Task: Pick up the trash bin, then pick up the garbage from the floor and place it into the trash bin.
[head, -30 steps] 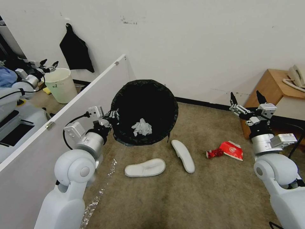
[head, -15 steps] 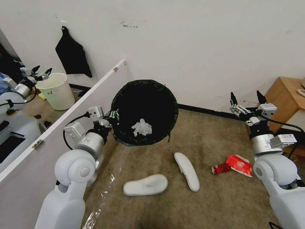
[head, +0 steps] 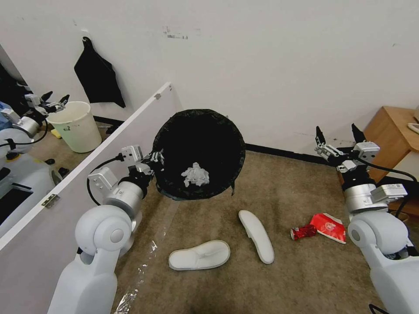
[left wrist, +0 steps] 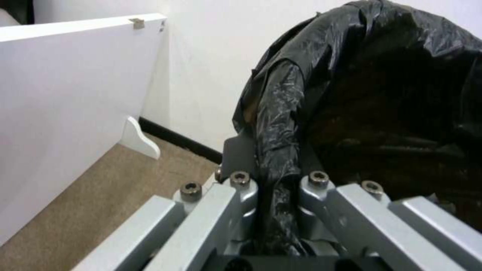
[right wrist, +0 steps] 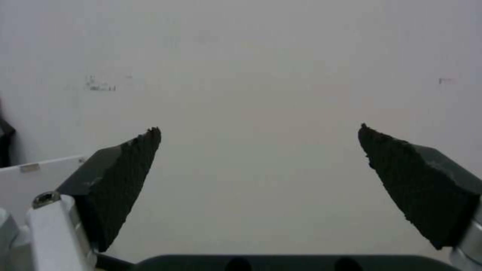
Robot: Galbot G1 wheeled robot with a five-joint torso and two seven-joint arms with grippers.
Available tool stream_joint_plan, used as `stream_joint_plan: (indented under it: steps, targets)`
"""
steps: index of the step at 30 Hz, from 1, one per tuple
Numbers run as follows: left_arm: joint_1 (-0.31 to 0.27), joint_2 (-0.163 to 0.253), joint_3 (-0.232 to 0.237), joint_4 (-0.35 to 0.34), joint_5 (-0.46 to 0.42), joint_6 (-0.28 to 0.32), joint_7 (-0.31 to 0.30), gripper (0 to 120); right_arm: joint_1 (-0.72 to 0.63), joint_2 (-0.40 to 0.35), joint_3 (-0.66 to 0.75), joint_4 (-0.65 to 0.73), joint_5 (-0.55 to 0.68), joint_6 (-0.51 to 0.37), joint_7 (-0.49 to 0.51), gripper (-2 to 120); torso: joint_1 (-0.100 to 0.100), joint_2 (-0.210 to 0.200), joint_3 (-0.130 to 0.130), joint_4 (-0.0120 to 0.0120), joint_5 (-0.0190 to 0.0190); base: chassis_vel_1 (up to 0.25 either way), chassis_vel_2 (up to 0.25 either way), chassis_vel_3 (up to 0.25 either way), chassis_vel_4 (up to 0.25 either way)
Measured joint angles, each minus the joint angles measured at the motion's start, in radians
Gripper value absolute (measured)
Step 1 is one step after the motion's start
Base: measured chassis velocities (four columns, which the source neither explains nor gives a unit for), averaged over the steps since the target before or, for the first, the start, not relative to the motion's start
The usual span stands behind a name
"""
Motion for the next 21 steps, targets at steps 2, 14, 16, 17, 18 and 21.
stream_joint_plan:
  steps: [2, 14, 16, 17, 18, 21]
  targets:
    - [0.000, 0.000, 0.000, 0.000, 0.000, 0.000, 0.000, 4, 0.000, 0.000, 0.000, 0.000, 0.001, 0.000, -0.002, 100, 0.000, 0.000, 0.000, 0.0001, 0.0000, 0.000, 0.000, 0.000, 0.000]
    - [0.004, 0.001, 0.000, -0.004, 0.000, 0.000, 0.000, 4, -0.003, 0.000, -0.005, -0.002, 0.010, 0.009, -0.021, 100, 0.000, 0.000, 0.000, 0.0001, 0.0000, -0.003, 0.008, 0.006, -0.004]
    - [0.004, 0.000, 0.000, -0.004, 0.000, 0.000, 0.000, 4, -0.003, 0.001, -0.004, -0.003, 0.004, 0.010, -0.020, 100, 0.000, 0.000, 0.000, 0.0000, 0.0000, -0.074, 0.085, 0.095, -0.074]
    - [0.004, 0.000, 0.000, -0.004, 0.000, 0.000, 0.000, 4, -0.003, 0.001, -0.004, -0.003, 0.004, 0.010, -0.020, 100, 0.000, 0.000, 0.000, 0.0000, 0.0000, -0.099, 0.085, 0.113, -0.095]
    - [0.004, 0.000, 0.000, -0.004, 0.000, 0.000, 0.000, 4, -0.004, 0.001, -0.003, -0.003, 0.003, 0.011, -0.020, 100, 0.000, 0.000, 0.000, 0.0001, 0.0000, -0.132, 0.104, 0.113, -0.149]
    - [0.004, -0.001, 0.000, -0.004, 0.001, 0.000, 0.000, 4, -0.008, 0.000, -0.001, -0.003, -0.001, 0.012, -0.019, 100, 0.000, 0.000, 0.000, 0.0000, 0.0000, -0.160, 0.167, 0.162, -0.173]
